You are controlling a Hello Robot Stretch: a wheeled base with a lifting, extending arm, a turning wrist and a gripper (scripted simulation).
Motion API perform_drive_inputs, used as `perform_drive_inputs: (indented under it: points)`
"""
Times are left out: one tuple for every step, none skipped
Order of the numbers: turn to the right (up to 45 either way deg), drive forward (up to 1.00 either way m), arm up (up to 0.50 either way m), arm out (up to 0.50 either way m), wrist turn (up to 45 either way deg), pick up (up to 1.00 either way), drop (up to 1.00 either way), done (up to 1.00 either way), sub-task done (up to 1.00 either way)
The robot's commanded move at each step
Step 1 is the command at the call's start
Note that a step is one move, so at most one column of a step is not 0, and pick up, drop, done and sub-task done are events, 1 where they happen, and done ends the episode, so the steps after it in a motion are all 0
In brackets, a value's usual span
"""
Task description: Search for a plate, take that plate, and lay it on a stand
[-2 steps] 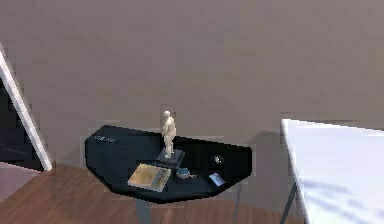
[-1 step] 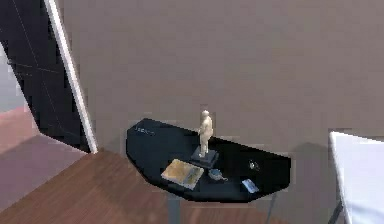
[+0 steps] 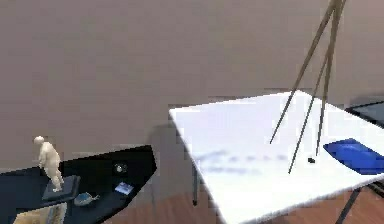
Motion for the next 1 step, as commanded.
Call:
perform_drive_inputs:
  points:
    - [45.0,0.00,0.00,0.00,0.0,0.00,0.00,0.00,0.00]
